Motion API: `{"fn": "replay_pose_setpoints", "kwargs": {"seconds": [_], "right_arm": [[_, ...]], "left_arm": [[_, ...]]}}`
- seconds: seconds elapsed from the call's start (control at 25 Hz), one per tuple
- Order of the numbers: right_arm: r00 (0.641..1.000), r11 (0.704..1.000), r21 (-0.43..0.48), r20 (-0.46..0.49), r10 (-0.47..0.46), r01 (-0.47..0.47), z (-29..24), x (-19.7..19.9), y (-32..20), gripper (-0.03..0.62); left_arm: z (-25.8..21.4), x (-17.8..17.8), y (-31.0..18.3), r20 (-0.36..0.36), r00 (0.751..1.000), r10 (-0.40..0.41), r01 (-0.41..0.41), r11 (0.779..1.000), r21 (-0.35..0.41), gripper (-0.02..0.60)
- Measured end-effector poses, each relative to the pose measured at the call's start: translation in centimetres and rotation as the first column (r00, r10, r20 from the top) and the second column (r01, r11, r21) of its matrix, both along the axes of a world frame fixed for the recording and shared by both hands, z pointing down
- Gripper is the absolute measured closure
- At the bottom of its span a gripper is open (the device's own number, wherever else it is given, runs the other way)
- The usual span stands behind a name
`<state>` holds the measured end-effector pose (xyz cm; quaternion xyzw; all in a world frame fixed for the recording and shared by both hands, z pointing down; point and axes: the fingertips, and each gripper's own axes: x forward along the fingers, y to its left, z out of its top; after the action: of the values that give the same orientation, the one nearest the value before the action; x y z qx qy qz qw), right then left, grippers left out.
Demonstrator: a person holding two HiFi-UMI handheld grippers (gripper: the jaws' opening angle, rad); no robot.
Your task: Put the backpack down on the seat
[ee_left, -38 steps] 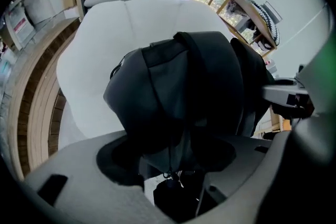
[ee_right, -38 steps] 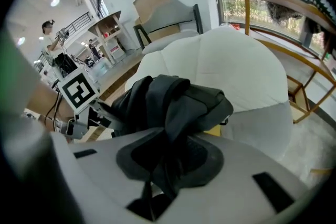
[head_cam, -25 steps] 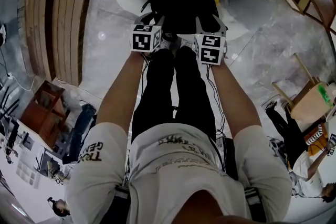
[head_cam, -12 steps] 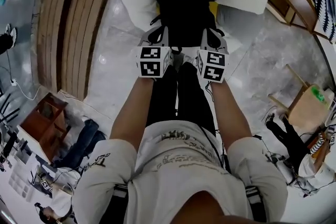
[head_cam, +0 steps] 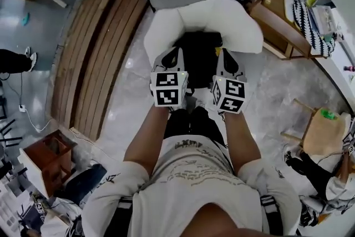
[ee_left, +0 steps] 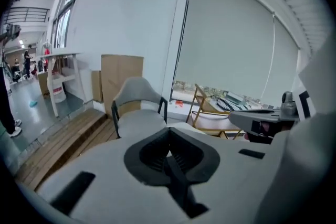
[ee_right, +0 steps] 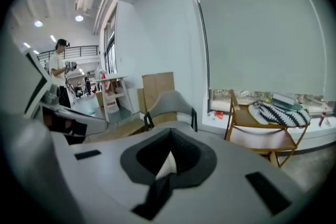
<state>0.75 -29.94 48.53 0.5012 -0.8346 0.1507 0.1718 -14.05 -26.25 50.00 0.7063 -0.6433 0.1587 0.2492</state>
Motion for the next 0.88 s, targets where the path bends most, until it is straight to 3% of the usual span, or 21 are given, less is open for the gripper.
{"fn": "replay_pose_setpoints", "kwargs": {"seconds": [0.16, 0.32, 0.48, 0.68, 0.88], "right_arm": [[0.997, 0.992, 0.122, 0.072, 0.011, -0.020, -8.9, -0.1, 0.1, 0.569], [0.990, 0.970, 0.238, 0.138, 0.009, -0.042, -16.8, 0.4, 0.8, 0.569], [0.986, 0.945, 0.322, 0.170, 0.001, -0.056, -22.1, 1.7, 1.7, 0.569], [0.988, 0.918, 0.397, 0.151, -0.035, -0.028, -25.6, 2.3, 3.2, 0.569], [0.986, 0.916, 0.400, 0.162, -0.046, -0.022, -26.2, 3.0, 3.7, 0.569]], "left_arm": [[-8.0, -0.2, -0.4, 0.040, 0.999, 0.022, -0.026, 0.994, 0.105, 0.560], [-15.1, 0.4, 0.3, 0.129, 0.990, 0.064, -0.085, 0.983, 0.165, 0.559], [-21.4, 1.3, 0.6, 0.192, 0.980, 0.052, -0.105, 0.954, 0.279, 0.560], [-25.1, 3.1, 0.8, 0.196, 0.979, 0.057, -0.125, 0.927, 0.353, 0.558], [-26.3, 5.0, 1.2, 0.184, 0.980, 0.080, -0.145, 0.916, 0.375, 0.558]]}}
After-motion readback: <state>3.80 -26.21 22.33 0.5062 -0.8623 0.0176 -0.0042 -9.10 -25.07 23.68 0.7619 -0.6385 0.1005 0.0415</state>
